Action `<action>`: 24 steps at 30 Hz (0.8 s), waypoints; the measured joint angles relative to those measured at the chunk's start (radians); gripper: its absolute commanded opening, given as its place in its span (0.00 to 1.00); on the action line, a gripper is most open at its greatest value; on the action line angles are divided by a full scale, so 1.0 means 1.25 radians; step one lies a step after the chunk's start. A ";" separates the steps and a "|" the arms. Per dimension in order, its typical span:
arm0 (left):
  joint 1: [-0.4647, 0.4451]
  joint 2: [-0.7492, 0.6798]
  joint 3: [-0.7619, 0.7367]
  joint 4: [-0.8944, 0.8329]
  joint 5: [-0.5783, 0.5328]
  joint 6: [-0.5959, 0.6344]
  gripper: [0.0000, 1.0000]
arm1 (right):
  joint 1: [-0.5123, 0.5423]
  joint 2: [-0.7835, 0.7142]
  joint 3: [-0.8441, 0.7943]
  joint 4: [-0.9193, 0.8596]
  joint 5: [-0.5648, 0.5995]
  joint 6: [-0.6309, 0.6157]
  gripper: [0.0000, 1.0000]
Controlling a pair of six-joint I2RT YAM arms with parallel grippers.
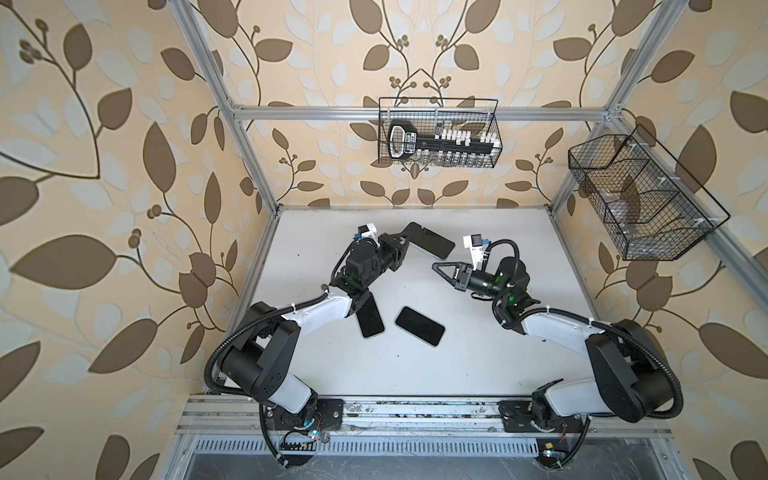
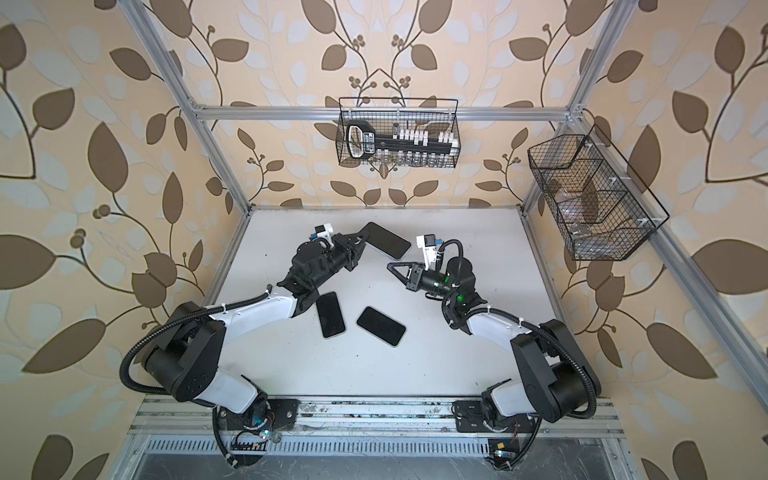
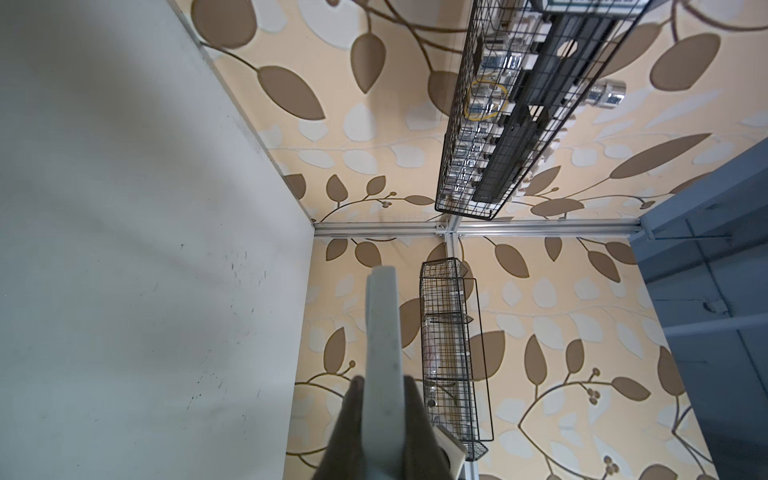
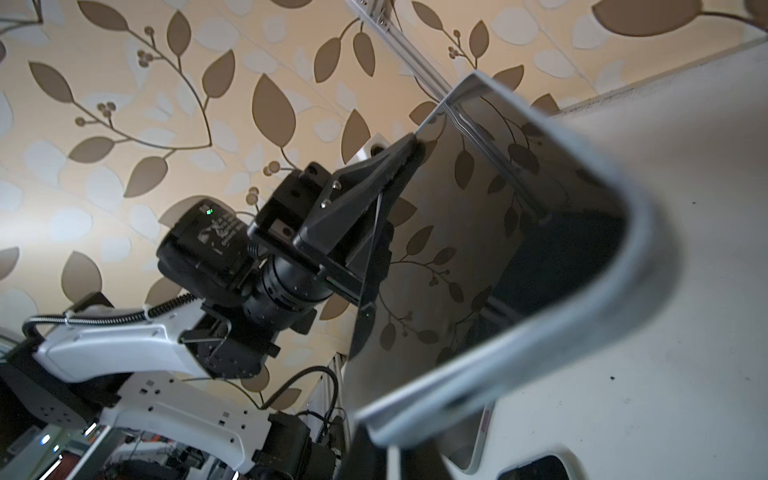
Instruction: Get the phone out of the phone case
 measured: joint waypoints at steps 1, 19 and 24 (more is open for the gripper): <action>-0.001 -0.011 0.000 -0.011 0.005 -0.005 0.00 | 0.001 0.002 0.000 -0.008 0.005 -0.018 0.02; 0.020 -0.091 0.117 -0.339 0.102 0.232 0.00 | -0.037 -0.034 0.005 -0.193 0.012 -0.199 0.65; 0.062 -0.111 0.270 -0.593 0.127 0.476 0.00 | -0.064 -0.103 0.067 -0.377 -0.012 -0.323 0.84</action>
